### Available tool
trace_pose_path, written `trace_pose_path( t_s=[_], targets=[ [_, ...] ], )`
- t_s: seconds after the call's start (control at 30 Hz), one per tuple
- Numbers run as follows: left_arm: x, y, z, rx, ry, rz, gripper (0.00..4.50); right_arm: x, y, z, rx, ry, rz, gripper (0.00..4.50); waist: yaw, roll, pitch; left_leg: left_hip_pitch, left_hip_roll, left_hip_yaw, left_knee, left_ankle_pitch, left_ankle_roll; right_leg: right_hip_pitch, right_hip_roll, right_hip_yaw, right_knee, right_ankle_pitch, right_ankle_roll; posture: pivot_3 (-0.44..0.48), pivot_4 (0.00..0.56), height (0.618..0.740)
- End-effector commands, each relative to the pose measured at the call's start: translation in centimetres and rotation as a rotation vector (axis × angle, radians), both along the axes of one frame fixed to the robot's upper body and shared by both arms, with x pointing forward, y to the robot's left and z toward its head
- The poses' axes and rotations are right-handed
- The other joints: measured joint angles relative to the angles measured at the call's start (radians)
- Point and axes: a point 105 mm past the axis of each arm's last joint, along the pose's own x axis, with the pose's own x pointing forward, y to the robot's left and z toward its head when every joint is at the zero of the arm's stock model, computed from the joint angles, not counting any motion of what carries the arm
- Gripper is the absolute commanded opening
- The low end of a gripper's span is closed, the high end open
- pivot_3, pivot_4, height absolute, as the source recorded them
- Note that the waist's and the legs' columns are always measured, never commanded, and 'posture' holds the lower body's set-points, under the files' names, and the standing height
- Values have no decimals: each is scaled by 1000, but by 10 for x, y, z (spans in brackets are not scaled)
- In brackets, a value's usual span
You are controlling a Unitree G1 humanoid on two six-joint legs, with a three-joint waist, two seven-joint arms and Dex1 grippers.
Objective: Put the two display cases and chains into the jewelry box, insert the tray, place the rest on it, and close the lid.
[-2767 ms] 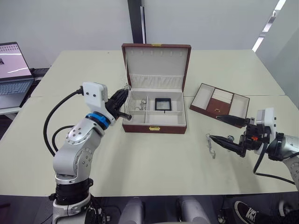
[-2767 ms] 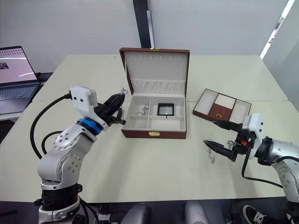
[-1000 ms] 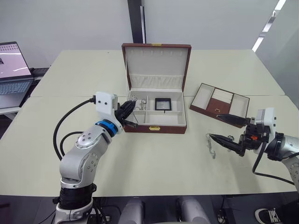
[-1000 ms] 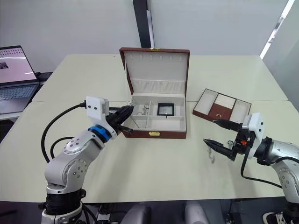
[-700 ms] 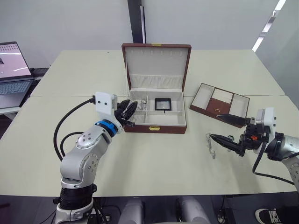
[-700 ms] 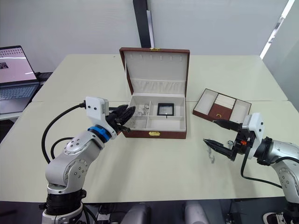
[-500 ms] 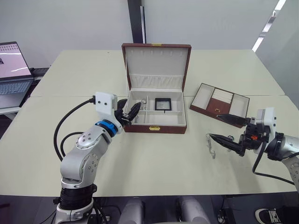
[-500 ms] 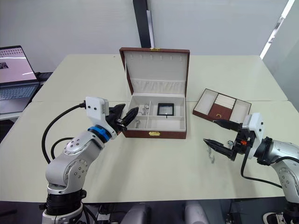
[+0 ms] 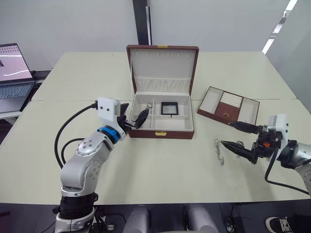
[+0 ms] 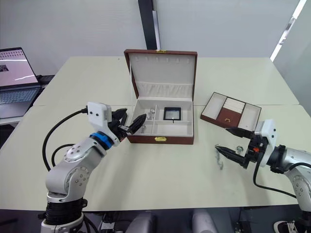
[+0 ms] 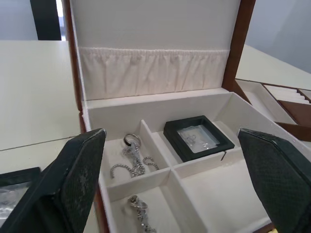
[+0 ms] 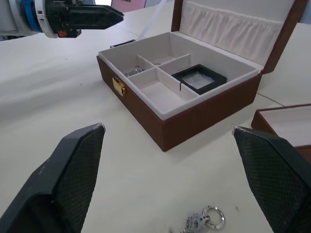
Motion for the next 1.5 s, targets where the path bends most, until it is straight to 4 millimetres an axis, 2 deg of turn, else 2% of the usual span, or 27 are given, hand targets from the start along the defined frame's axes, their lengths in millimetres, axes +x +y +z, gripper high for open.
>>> trace_pose_path(
  t_s=[0.03,0.2,0.47,0.7,0.9,1.07,1.5],
  targets=[
    [-10,16,2,32,-3,-66,4481,3,-21,9,-10,-46,-75,4500,-2,0,0,0,0,0,0,0,0,0,0,0,0,0,0,0,150,740],
    [-18,46,-12,95,65,-101,4481,8,-46,5,-10,-39,-176,4500,-2,0,0,0,0,0,0,0,0,0,0,0,0,0,0,0,150,740],
    [-31,120,-31,270,156,-3,4481,13,-93,-11,-35,16,-356,4500,-3,1,0,0,0,1,-1,0,0,-1,0,1,0,0,0,0,150,740],
    [-45,177,-39,407,209,113,4481,21,-118,-25,-49,20,-460,4500,-5,1,1,0,1,1,-1,0,0,-1,0,1,0,0,0,0,150,740],
    [-57,213,-40,432,222,214,4481,26,-133,-37,-70,15,-516,4500,-5,2,1,0,1,2,-2,0,0,-2,0,1,0,0,-1,0,150,740],
    [-63,227,-45,397,220,270,4481,28,-141,-42,-71,15,-540,4500,-6,2,1,0,1,2,-2,0,0,-2,0,1,0,0,-1,0,150,740],
    [-61,226,-57,362,218,298,4481,30,-145,-42,-66,16,-553,4500,-6,2,1,0,1,2,-2,0,0,-2,0,1,1,0,-1,0,150,740]
  ],
)
